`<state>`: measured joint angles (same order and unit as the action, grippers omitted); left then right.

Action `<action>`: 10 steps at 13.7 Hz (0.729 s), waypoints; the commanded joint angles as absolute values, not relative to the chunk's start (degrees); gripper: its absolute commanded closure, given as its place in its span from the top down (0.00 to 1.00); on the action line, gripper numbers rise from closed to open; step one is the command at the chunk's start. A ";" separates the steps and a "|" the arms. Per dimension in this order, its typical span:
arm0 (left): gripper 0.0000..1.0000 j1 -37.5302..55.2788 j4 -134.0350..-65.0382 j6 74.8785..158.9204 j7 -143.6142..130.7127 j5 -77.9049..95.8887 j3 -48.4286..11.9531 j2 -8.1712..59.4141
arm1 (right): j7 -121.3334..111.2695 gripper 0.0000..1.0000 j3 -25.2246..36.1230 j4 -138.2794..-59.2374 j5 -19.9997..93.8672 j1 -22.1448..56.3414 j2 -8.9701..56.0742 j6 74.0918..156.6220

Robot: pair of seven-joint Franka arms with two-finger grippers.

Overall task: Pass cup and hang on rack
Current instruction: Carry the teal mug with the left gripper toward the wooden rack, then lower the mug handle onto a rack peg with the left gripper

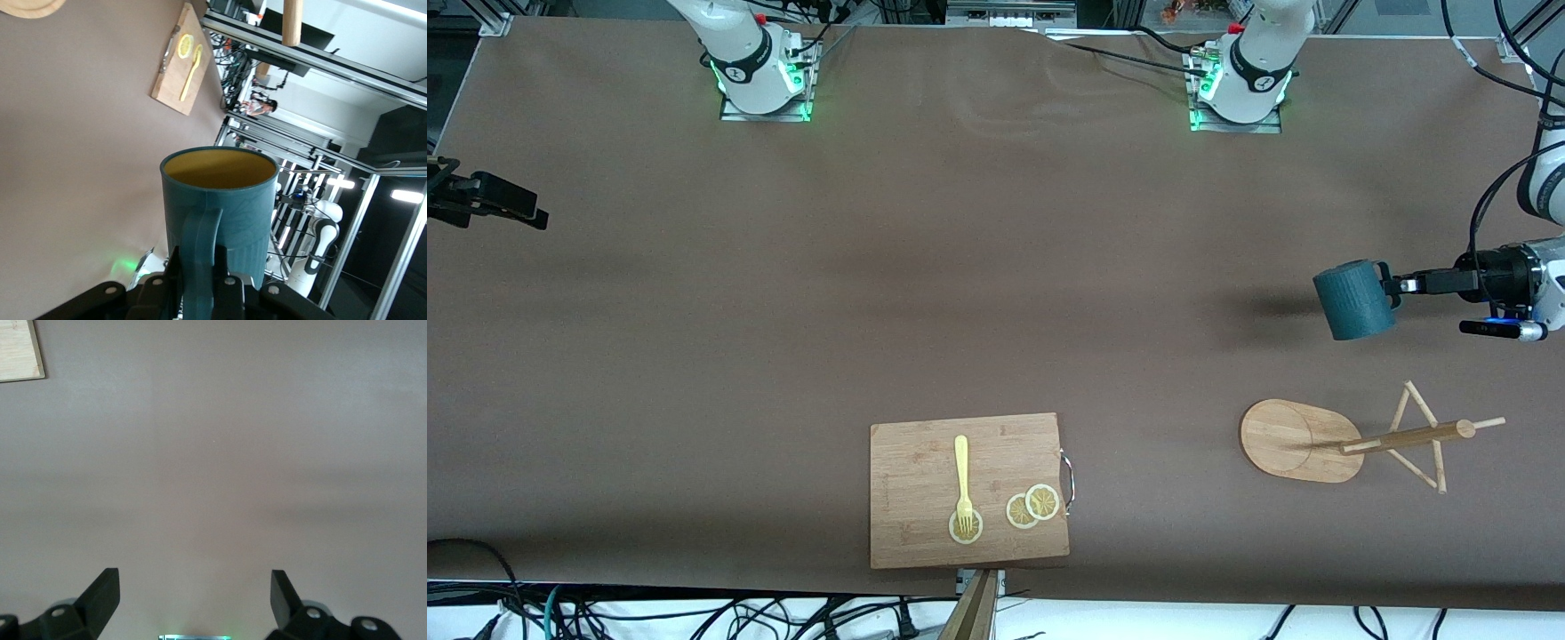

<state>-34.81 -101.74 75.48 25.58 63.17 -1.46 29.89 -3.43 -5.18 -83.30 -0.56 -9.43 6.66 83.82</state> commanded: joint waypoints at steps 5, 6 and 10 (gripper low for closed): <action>0.00 -34.89 -85.01 74.18 16.88 63.45 -2.28 39.53 | -4.31 1.00 -5.36 -81.65 -0.97 -9.76 7.47 83.41; 0.00 -34.81 -83.08 74.35 15.92 63.54 -2.29 40.86 | -4.31 1.00 -5.36 -81.65 -0.97 -9.76 7.47 83.41; 0.00 -33.31 -77.53 75.23 11.44 65.74 -2.37 43.59 | -4.31 1.00 -5.36 -81.65 -1.05 -9.76 7.47 83.58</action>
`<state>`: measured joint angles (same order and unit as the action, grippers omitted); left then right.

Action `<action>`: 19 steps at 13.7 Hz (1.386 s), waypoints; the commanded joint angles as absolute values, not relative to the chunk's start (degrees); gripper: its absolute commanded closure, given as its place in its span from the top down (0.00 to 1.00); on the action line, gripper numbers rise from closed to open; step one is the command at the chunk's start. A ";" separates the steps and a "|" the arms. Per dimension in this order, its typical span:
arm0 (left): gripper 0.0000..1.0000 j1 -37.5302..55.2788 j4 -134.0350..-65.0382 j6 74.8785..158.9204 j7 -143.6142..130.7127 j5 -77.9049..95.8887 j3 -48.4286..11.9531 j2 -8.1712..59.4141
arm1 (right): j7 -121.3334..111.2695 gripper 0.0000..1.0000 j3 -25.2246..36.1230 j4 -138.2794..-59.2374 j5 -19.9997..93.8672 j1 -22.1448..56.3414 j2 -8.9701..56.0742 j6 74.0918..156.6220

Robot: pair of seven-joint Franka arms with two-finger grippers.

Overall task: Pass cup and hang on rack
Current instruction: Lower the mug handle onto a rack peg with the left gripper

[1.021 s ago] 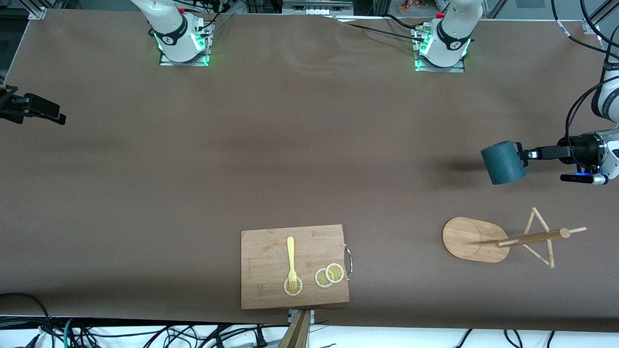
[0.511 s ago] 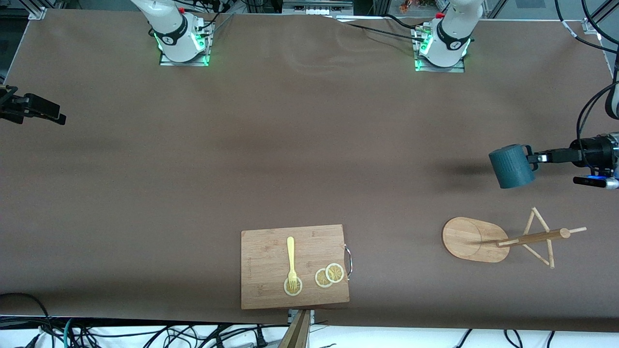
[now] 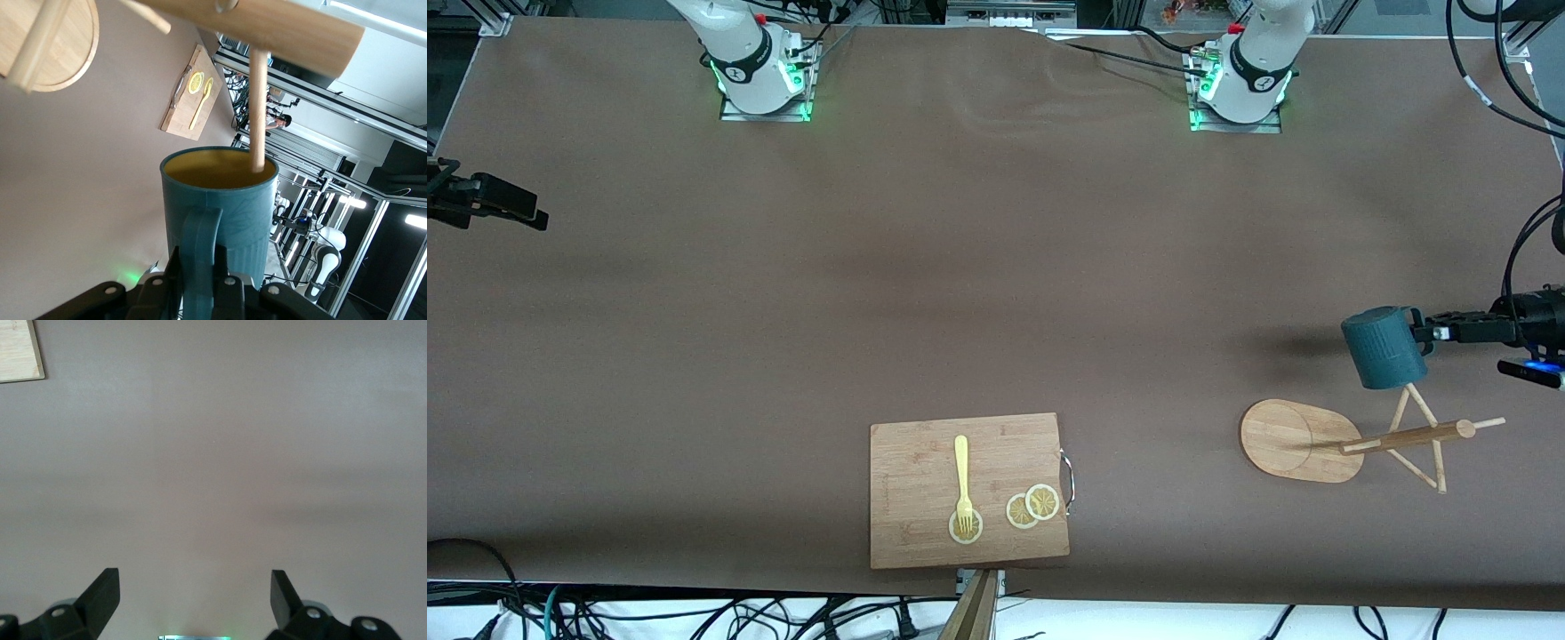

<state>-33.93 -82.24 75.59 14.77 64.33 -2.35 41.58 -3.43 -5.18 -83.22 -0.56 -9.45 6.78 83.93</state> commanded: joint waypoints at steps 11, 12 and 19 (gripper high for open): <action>0.00 -33.22 -69.08 80.33 7.92 66.97 -2.02 50.19 | -4.31 1.00 -5.27 -81.65 -1.05 -9.93 7.47 83.58; 0.00 -33.22 -69.00 80.68 7.04 66.97 -2.02 50.27 | -4.31 1.00 -5.19 -81.65 -1.05 -9.93 7.47 83.58; 1.00 -33.49 -68.99 80.33 5.01 66.10 -1.85 49.84 | -4.39 1.00 -5.19 -81.65 -1.05 -9.93 7.56 83.58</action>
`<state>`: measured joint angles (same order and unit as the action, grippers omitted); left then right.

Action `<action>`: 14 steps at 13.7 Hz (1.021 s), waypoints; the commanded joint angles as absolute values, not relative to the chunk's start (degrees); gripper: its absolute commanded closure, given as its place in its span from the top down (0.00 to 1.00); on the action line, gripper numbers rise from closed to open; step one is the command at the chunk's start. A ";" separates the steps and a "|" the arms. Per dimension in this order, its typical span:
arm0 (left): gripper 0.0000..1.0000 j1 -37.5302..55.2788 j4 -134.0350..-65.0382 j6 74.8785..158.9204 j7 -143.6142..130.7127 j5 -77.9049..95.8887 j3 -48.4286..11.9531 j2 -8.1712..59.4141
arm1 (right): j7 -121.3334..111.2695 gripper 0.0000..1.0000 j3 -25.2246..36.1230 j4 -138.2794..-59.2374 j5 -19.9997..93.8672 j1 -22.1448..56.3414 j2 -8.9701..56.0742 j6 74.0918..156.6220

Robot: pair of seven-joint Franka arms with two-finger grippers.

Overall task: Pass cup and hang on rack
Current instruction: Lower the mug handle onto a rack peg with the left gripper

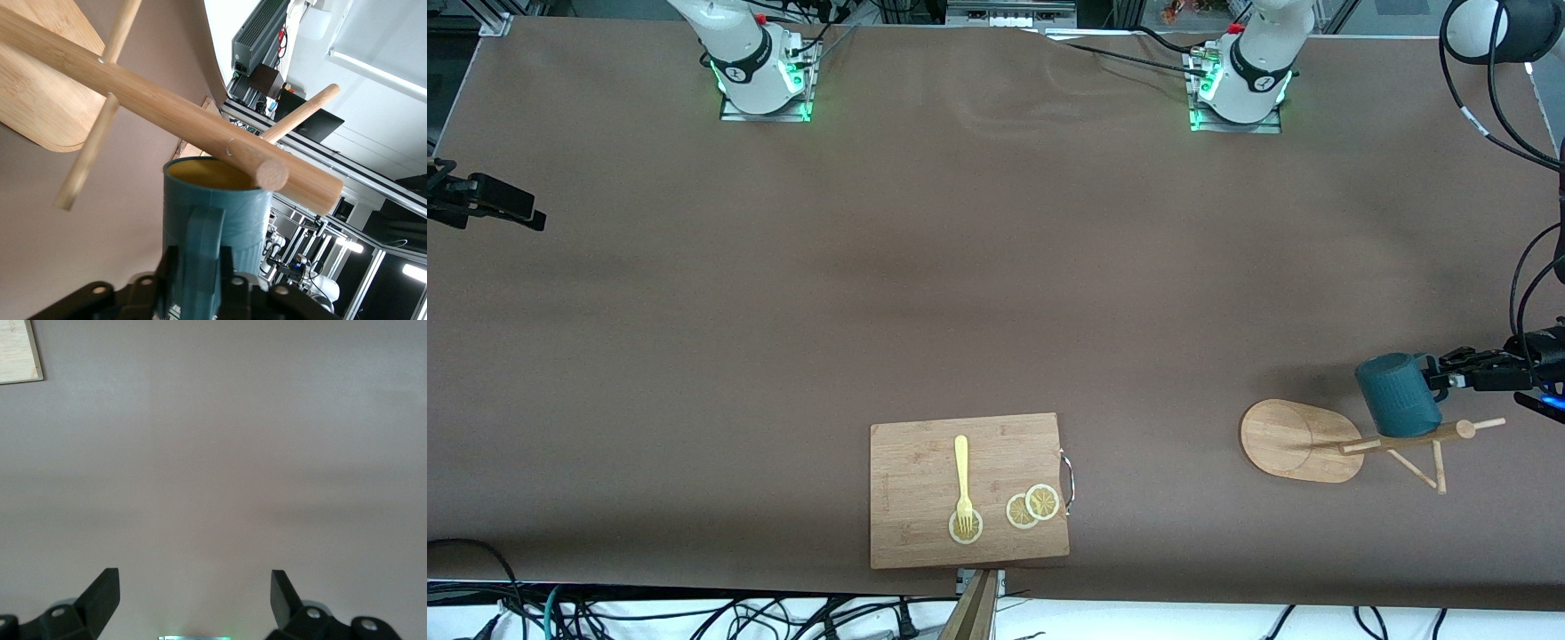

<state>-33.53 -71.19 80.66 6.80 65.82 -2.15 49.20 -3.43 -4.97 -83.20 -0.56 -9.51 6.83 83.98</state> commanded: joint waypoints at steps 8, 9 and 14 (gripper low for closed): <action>1.00 -30.86 -68.82 78.93 4.92 49.78 -2.90 43.79 | -4.39 1.00 -5.10 -81.65 -1.05 -9.93 7.56 83.58; 1.00 -29.37 -68.82 78.93 4.92 46.35 -2.90 41.77 | -4.39 1.00 -5.10 -81.65 -1.05 -9.93 7.56 83.50; 1.00 -19.28 -69.43 79.01 5.89 23.70 -3.08 31.05 | -4.31 1.00 -5.10 -81.65 -0.97 -9.93 7.56 83.58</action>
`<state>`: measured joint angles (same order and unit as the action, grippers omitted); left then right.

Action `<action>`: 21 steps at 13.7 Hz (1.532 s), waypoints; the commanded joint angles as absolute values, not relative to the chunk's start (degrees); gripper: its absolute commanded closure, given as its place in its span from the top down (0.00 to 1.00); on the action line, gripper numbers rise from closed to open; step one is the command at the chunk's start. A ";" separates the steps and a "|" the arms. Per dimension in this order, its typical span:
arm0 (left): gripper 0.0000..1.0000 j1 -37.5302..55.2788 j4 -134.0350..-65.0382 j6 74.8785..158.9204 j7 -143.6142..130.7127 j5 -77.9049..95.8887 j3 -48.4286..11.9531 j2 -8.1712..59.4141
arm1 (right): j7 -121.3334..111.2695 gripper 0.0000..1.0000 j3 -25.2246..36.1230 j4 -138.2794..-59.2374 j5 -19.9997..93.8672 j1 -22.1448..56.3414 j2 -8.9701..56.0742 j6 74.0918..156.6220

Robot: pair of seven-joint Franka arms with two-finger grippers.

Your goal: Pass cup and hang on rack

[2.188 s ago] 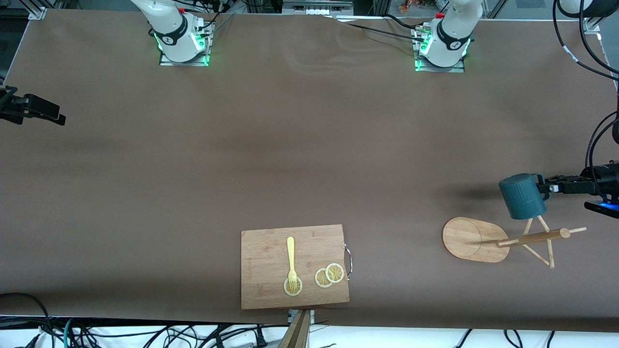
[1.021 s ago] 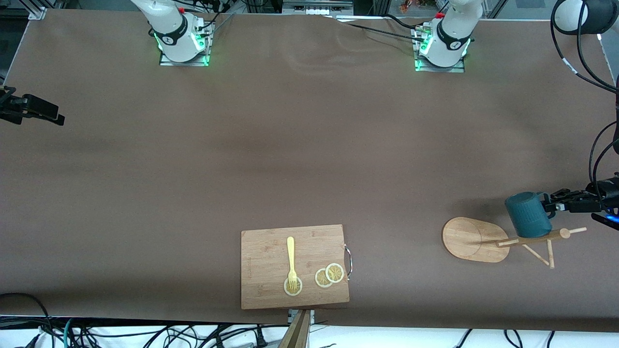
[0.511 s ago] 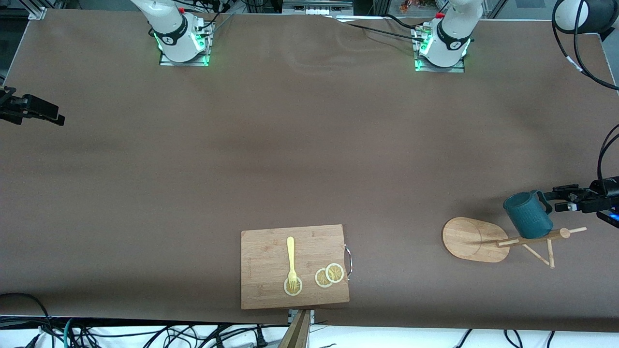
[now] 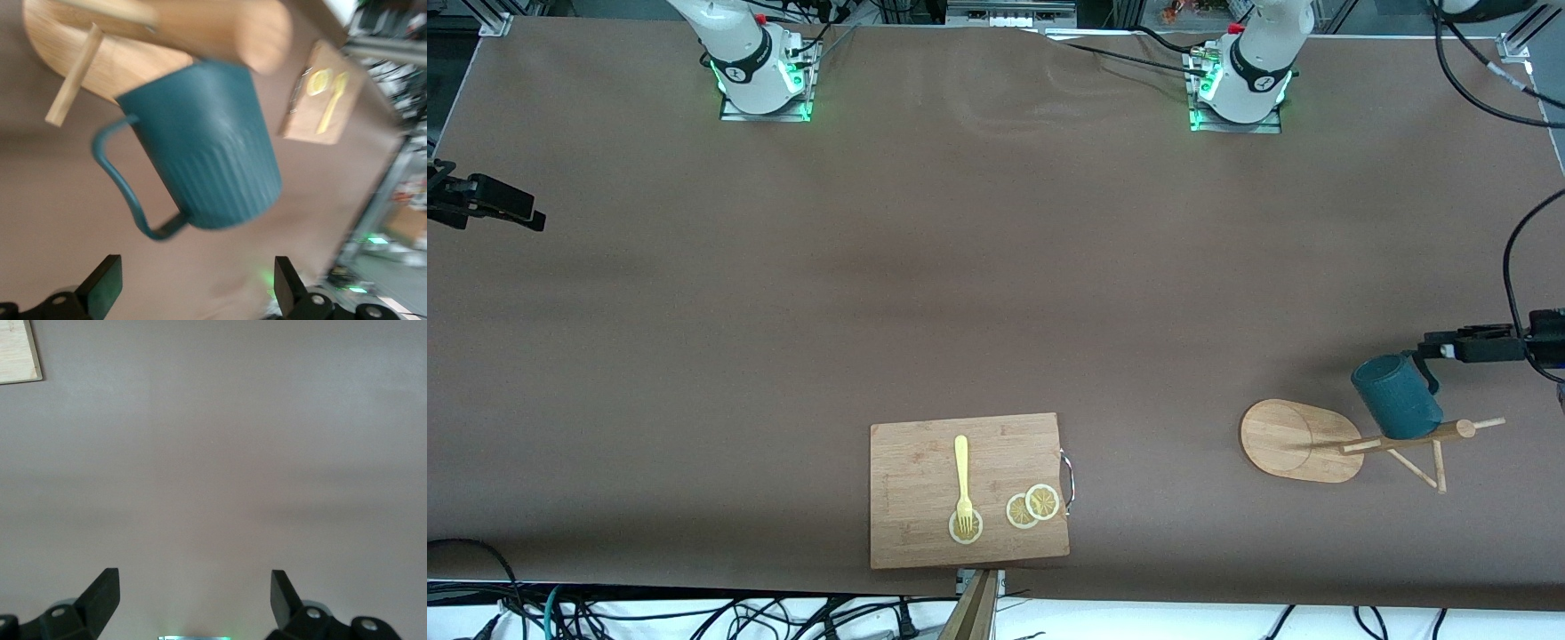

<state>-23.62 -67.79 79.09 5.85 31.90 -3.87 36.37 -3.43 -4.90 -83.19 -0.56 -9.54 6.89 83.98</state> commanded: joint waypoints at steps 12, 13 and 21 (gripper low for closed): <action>1.00 -4.84 -96.49 95.88 8.42 -3.87 -9.05 2.74 | -4.39 1.00 -5.10 -81.65 -0.97 -9.93 7.56 83.58; 1.00 -3.44 -96.68 95.89 9.66 -3.78 -7.83 1.94 | -4.39 1.00 -5.10 -81.65 -0.97 -9.93 7.65 83.58; 1.00 2.02 -95.62 95.71 8.88 -0.70 -2.20 1.32 | -4.39 1.00 -5.10 -81.65 -0.97 -9.93 7.65 83.58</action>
